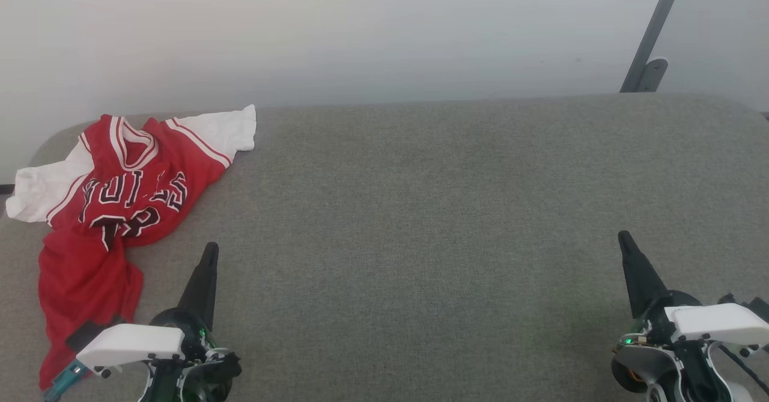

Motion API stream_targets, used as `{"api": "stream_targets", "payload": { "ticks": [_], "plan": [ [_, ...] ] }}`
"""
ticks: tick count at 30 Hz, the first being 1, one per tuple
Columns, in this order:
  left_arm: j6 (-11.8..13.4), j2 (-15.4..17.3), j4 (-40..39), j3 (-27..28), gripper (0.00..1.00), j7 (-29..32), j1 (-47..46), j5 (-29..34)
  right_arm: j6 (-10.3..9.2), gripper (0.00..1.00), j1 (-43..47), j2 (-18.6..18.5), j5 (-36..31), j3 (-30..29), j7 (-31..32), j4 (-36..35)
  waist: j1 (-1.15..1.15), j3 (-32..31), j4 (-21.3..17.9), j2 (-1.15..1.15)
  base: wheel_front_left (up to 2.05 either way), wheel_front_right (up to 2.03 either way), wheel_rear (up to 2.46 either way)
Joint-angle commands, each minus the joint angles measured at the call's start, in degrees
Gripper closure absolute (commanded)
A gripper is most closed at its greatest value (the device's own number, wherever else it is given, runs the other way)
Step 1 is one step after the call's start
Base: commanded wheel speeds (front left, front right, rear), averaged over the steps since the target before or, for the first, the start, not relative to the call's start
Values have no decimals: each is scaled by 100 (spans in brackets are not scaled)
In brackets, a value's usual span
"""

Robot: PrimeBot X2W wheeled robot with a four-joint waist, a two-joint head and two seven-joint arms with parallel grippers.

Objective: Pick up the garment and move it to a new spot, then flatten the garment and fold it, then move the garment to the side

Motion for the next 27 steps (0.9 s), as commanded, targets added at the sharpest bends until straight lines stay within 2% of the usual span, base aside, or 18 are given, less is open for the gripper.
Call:
{"api": "stream_targets", "payload": {
  "ticks": [1, 27],
  "plan": [
    [0, -12, -7, 1, 100, 11, -68, -22, 0, 100, 22, 18, 25, -3, 6, -14, 0, 0, 0, 0, 0, 0, 0],
    [0, -12, -7, 1, 100, 11, -69, -22, 1, 100, 22, 18, 25, -1, 6, -14, 0, 0, 0, 0, 0, 0, 0]
  ]
}}
